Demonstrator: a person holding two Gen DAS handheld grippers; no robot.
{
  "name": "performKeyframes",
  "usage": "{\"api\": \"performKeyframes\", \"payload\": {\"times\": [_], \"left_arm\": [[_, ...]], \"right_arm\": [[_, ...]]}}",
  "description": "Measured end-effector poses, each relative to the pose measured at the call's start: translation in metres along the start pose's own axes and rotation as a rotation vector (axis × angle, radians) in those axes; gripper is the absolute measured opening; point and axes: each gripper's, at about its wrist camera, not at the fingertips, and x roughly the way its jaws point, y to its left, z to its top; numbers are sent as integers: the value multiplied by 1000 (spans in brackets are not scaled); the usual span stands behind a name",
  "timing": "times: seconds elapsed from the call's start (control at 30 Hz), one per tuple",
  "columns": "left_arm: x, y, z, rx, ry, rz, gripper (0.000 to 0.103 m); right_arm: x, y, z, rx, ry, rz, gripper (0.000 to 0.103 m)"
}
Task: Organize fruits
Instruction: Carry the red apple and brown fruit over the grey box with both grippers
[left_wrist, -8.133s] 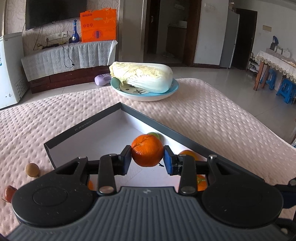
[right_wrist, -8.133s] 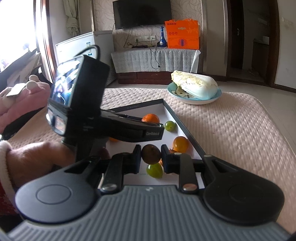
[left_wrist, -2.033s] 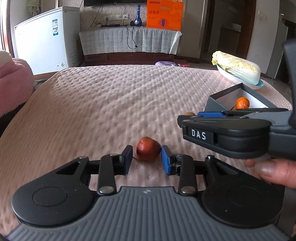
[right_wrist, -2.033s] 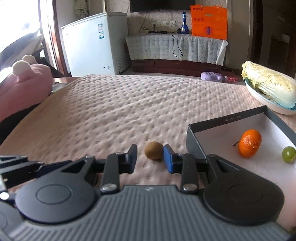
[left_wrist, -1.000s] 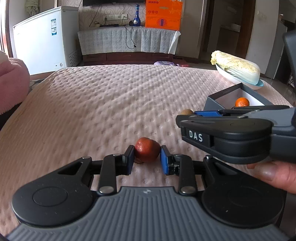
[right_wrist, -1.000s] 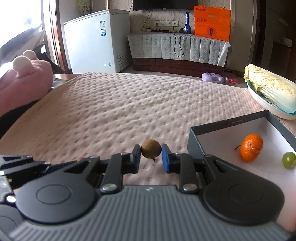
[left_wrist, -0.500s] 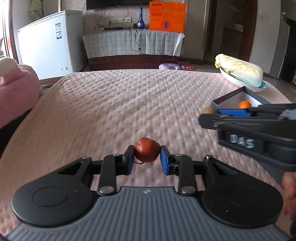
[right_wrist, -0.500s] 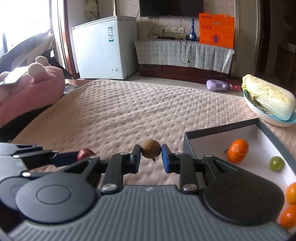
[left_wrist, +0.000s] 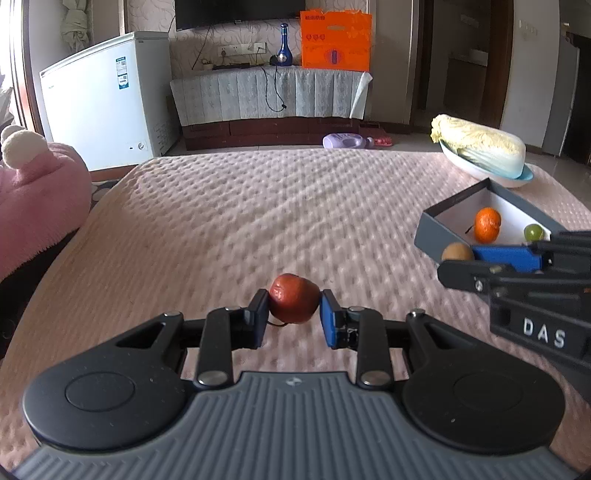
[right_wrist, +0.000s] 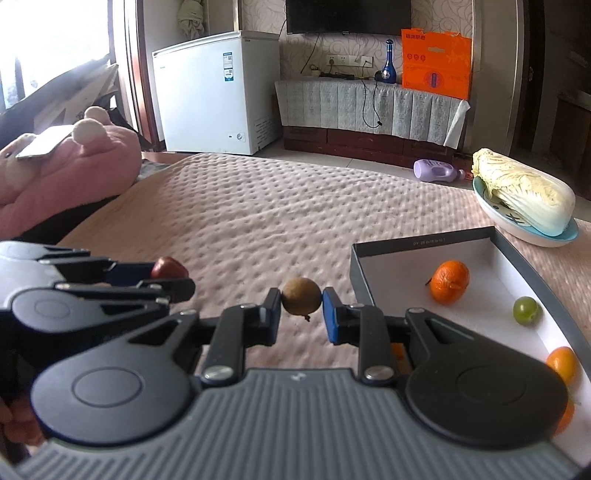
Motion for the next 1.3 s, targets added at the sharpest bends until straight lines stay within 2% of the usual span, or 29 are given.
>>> {"api": "performKeyframes", "payload": {"times": [0.77, 1.1, 1.3], "left_arm": [[-29, -2, 9, 0, -61, -20, 35], [-32, -28, 15, 14, -81, -58, 35], [-32, -50, 21, 17, -93, -94, 35]], "right_arm": [[-57, 35, -17, -13, -53, 68, 27], [-91, 14, -19, 18, -124, 27, 27], [-111, -11, -15, 30, -134, 1, 27]]}}
